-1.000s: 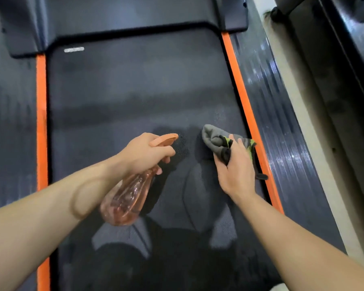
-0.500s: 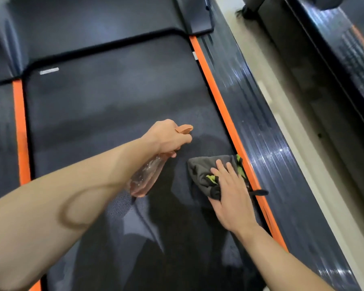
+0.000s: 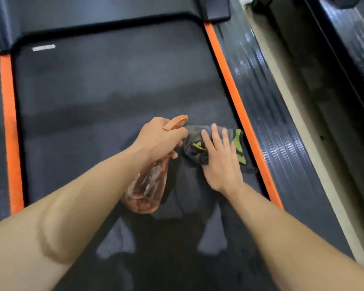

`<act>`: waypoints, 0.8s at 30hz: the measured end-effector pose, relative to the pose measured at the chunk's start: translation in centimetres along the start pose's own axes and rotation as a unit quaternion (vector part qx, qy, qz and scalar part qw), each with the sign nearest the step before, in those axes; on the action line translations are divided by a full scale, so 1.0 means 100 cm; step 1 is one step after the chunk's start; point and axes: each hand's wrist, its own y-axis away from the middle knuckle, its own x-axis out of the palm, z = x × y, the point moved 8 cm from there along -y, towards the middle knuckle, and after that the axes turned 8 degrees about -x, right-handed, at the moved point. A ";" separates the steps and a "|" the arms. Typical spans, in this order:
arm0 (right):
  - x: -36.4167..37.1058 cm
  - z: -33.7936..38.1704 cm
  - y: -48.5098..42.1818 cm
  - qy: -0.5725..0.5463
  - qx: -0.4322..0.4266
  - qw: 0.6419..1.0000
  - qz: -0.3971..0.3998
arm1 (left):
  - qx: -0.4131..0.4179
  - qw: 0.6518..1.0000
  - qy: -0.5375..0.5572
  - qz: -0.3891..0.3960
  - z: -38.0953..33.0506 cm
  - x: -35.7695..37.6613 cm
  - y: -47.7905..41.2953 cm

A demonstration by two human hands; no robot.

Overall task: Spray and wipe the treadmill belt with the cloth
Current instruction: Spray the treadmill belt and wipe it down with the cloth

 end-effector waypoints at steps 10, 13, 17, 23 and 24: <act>-0.021 -0.007 -0.086 0.011 -0.042 0.997 -0.070 | 0.032 0.999 -0.010 0.004 0.021 0.002 0.035; 0.002 0.008 0.030 0.005 -0.087 0.996 -0.035 | 0.008 0.999 -0.034 -0.003 0.034 0.005 0.048; 0.022 0.008 0.085 0.015 -0.113 0.992 0.056 | -0.008 0.999 -0.050 -0.002 0.051 0.011 0.065; -0.002 0.017 -0.074 -0.063 -0.019 0.996 0.052 | -0.031 0.996 -0.073 -0.035 0.091 -0.007 0.096; -0.001 0.023 -0.071 -0.051 -0.010 0.998 0.032 | -0.030 0.995 -0.086 -0.031 0.098 -0.007 0.102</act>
